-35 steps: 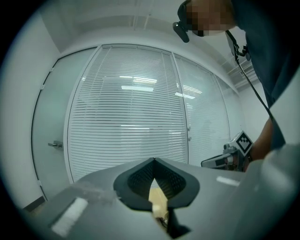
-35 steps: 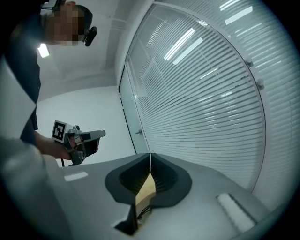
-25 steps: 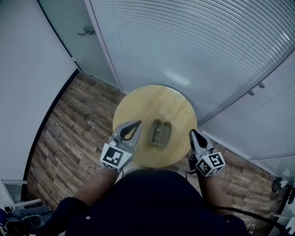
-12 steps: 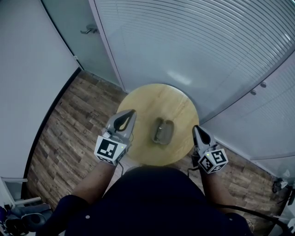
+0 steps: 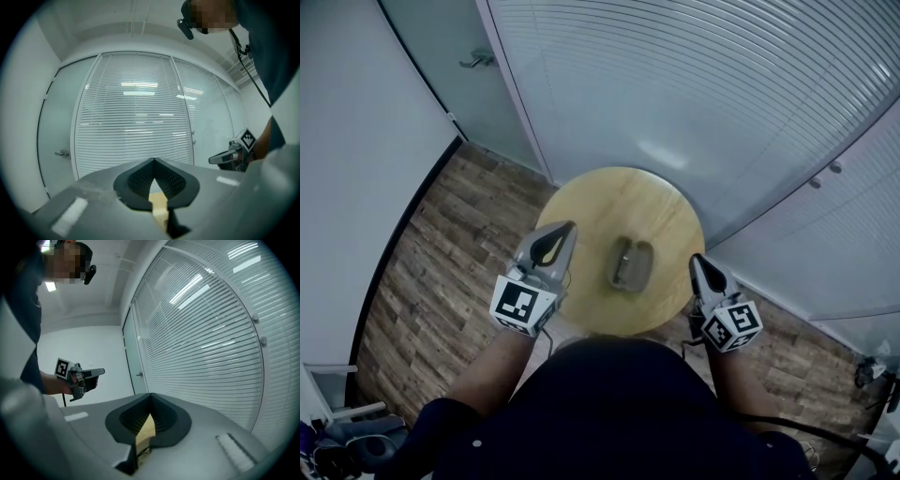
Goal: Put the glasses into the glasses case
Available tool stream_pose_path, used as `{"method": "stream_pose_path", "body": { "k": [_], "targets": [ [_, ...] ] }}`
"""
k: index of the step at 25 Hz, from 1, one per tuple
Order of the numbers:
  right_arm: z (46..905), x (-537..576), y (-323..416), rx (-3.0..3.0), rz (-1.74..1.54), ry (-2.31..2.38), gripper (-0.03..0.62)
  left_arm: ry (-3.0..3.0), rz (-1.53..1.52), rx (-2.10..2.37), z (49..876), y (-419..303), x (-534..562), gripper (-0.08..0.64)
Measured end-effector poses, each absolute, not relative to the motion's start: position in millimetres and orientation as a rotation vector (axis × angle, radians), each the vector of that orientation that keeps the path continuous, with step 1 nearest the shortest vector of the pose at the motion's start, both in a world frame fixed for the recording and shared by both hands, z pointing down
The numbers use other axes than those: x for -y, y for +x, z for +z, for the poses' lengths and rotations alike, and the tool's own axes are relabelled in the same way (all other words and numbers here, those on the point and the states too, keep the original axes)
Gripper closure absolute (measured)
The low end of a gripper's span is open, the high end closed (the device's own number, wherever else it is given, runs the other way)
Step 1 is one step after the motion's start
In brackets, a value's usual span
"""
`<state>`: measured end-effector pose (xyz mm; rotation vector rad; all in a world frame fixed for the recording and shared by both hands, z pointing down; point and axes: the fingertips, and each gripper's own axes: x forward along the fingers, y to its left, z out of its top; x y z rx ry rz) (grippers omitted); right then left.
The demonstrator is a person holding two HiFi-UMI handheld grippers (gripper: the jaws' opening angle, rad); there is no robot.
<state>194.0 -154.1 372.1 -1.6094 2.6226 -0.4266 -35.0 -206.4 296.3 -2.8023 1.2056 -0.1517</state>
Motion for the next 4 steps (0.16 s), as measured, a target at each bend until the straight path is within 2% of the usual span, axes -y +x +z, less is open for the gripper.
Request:
{"method": "stream_pose_path", "body": {
  "k": [4],
  "targets": [
    [373.1, 150.6, 196.0, -2.624, -0.425, -1.603, 0.583, -2.805, -0.150, -1.189, 295.1, -26.9, 200.2, 0.560]
  ]
}}
